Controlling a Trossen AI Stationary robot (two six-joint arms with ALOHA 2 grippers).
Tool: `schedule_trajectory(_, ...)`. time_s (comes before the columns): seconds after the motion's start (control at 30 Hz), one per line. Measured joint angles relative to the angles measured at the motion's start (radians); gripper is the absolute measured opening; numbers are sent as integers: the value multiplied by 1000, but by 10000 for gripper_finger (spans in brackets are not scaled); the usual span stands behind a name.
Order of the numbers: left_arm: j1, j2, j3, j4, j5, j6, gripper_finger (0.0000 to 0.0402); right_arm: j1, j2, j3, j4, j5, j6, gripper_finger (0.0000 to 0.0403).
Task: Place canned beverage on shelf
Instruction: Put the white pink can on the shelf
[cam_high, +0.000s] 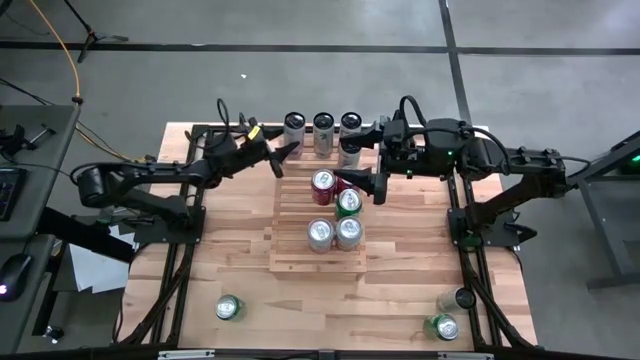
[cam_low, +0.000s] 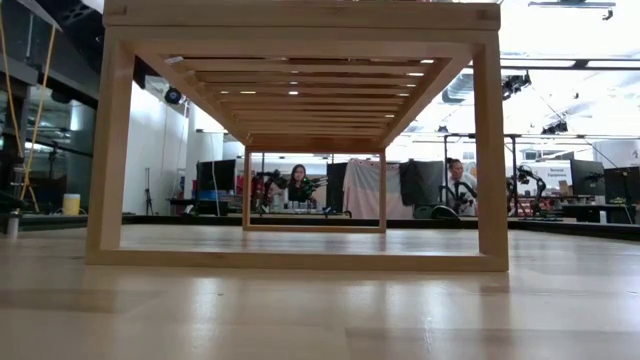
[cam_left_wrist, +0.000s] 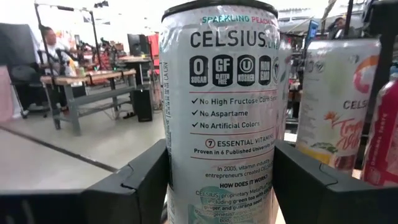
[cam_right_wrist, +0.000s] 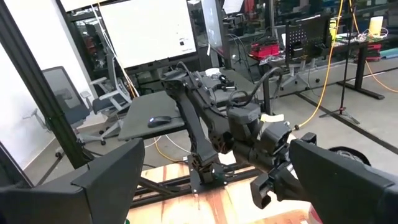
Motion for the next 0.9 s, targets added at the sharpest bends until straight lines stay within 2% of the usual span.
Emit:
schedule_trajectory(0.27, -1, 89, 2, 113, -3, -45, 229, 0, 0, 0, 0, 0, 0, 385)
schedule_trajectory(0.43, -1, 92, 2, 113, -4, -76, 235, 0, 0, 0, 0, 0, -1, 385)
schedule_trajectory(0.73, -9, 87, 2, 105, -4, -137, 278, 0, 0, 0, 0, 0, -1, 385)
schedule_trajectory(0.9, -13, 86, 2, 104, -3, -142, 286, 0, 0, 0, 0, 0, -1, 385)
